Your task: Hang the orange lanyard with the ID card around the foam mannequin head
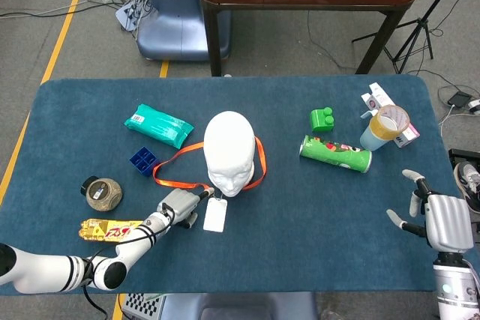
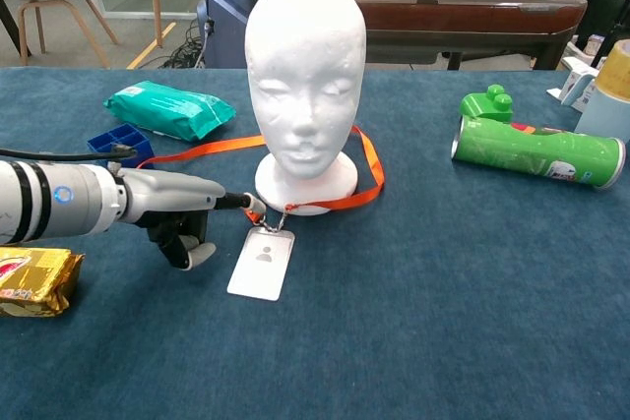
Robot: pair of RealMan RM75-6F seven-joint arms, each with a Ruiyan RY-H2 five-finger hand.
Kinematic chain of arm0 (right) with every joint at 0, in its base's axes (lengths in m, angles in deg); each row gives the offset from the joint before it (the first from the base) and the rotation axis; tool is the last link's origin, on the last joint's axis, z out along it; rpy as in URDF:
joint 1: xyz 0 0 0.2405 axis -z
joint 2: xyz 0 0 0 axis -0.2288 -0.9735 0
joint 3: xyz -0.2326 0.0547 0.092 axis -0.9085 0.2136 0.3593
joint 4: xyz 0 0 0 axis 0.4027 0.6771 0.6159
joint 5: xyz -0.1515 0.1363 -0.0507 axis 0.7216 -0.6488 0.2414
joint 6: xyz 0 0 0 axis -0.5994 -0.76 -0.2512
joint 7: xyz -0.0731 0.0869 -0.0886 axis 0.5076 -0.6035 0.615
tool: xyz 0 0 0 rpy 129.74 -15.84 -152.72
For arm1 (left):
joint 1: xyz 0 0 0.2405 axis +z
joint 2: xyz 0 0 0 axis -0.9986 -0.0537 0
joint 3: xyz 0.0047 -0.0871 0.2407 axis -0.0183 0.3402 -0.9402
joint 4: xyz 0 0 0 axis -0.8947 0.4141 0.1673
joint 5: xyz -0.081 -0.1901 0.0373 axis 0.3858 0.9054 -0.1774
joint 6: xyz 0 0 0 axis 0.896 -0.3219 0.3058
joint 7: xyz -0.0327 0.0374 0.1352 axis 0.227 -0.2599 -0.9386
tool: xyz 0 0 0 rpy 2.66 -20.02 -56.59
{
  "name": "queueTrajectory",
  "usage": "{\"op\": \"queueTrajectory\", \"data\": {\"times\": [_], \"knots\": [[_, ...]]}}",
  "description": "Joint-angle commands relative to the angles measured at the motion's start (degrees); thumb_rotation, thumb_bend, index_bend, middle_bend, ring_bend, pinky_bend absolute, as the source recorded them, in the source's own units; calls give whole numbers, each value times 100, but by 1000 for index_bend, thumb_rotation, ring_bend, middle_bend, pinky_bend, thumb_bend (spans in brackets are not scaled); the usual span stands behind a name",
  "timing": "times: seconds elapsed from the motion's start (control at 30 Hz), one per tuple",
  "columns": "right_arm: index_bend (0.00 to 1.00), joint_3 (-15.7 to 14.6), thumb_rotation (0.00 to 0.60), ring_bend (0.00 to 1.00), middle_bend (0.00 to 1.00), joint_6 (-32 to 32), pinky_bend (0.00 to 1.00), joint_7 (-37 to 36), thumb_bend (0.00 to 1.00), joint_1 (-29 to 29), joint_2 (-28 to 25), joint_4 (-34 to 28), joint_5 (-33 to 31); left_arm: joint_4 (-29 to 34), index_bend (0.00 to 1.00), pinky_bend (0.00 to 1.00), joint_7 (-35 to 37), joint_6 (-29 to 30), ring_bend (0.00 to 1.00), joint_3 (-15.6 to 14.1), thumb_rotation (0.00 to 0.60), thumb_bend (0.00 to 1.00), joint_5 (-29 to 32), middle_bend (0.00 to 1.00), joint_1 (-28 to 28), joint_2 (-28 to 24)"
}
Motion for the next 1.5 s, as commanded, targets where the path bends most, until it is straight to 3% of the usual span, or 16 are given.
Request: {"op": "queueTrajectory", "data": {"times": [0.03,0.43,0.9,1.2,1.5], "knots": [[260,0,600,673,735,-1,798,-7,146,5,3,4,13,153,0,941,-73,62,939,-77,600,577,-61,953,6,-50],[261,-12,600,673,735,14,797,-76,145,21,24,28,95,969,0,941,-310,425,933,-379,600,575,-231,950,134,-246],[260,-11,600,673,735,11,798,-266,146,69,6,109,133,1434,0,941,-391,798,932,-546,600,574,-262,949,342,-465],[261,18,600,666,732,63,790,-381,146,69,-38,168,95,1908,1,935,-77,1312,911,-753,600,570,-1008,927,855,-1141],[261,-40,600,572,654,177,611,-628,146,100,-261,141,131,2255,16,906,692,2222,850,-951,600,567,-2118,871,1768,-2014]]}}
